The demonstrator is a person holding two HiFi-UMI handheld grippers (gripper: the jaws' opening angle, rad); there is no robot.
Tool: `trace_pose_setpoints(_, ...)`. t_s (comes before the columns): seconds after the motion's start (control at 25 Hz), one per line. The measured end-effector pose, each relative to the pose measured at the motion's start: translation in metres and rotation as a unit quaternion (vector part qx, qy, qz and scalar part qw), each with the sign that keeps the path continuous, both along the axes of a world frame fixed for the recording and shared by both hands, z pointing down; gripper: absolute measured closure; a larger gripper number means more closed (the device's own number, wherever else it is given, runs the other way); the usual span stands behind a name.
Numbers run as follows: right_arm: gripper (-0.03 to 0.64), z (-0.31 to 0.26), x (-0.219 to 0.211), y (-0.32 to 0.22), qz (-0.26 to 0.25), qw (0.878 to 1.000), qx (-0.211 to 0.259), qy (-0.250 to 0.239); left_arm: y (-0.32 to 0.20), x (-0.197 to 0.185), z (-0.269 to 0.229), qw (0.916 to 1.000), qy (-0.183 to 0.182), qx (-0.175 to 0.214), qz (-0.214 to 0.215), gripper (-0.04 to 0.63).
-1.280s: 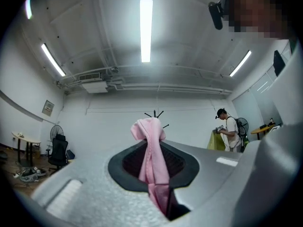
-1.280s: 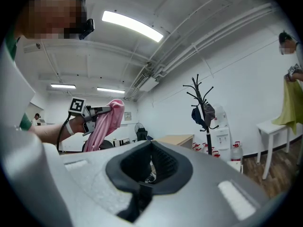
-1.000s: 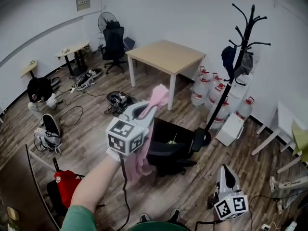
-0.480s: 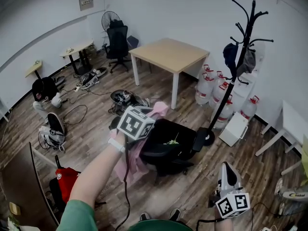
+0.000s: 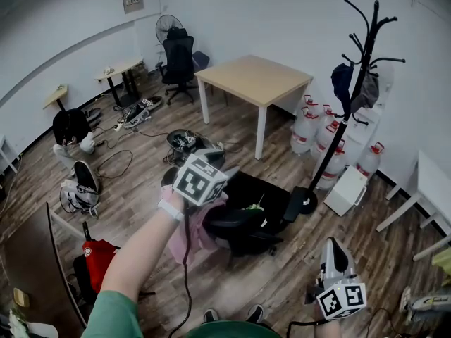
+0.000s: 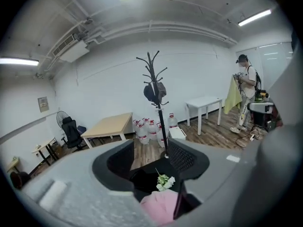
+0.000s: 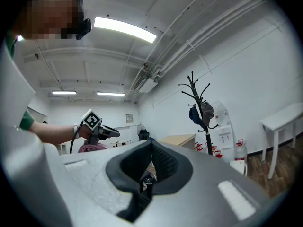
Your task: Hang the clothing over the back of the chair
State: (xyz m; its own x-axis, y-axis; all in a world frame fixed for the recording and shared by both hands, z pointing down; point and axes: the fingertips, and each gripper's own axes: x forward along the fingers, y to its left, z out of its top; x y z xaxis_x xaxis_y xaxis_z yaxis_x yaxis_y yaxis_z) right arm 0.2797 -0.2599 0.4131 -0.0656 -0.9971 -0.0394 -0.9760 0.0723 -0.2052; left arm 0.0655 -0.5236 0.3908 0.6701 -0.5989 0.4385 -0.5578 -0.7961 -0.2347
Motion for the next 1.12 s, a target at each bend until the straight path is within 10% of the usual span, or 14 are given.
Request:
trace_pose_setpoints(0.44,0.614,-0.009,-0.009,-0.003,-0.015,1.000,0.010,0.007,0.029,-0.044,-0.092,0.9710,0.188,0.137,-0.054,0.405)
trace_pose_setpoints(1.12,0.614,-0.032,-0.073,-0.026,-0.077,0.996,0.034,0.025,0.117,-0.188,-0.121,0.9096,0.343,0.177,-0.153,0.486)
